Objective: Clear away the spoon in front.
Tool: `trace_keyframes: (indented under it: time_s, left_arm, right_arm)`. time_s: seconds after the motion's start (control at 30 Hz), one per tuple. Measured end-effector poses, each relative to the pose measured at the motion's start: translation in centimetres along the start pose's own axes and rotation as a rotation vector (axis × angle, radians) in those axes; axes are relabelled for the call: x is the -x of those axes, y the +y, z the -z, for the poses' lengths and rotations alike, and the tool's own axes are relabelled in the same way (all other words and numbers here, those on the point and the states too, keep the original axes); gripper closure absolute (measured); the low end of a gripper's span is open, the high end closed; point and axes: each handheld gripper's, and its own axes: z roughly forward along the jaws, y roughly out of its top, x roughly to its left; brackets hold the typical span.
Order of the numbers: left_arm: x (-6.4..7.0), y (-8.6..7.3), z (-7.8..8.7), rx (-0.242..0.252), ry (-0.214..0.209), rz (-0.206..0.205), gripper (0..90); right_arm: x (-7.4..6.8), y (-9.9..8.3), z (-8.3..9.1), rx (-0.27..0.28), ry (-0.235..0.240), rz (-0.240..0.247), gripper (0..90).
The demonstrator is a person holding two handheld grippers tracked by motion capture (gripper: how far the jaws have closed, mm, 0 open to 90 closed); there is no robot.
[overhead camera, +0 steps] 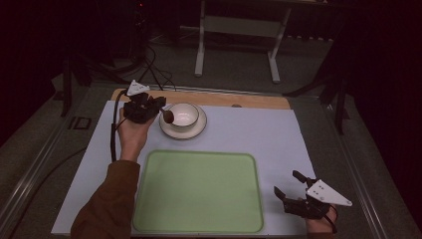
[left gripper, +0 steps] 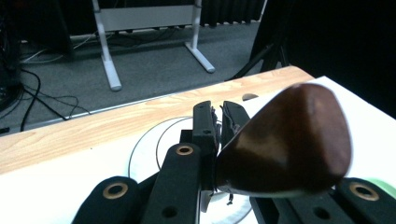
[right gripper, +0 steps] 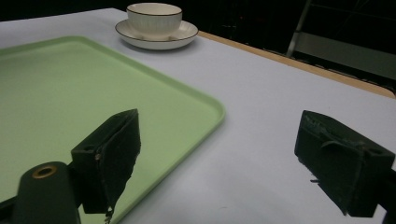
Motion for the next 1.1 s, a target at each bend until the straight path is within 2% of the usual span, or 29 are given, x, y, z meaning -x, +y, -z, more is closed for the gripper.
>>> trace_keyframes:
  time_s: [0.27,0.6,0.8,1.1]
  left_arm:
    - [0.8,0.2,1.8,-0.02,-0.035,-0.046,84.9]
    - [1.7,0.3,4.0,-0.024,-0.09,-0.076,84.9]
    - [2.3,0.1,5.1,-0.042,-0.106,-0.108,84.8]
    - [2.9,-0.6,6.3,-0.074,-0.126,-0.132,84.9]
  right_arm:
    - [0.0,0.0,0.0,0.0,0.0,0.002,14.0]
    - [-0.1,0.0,0.0,-0.001,0.0,0.003,14.0]
    - [-0.1,0.0,0.0,-0.001,-0.001,0.004,14.0]
    - [-0.1,0.0,0.0,-0.002,0.001,0.005,14.0]
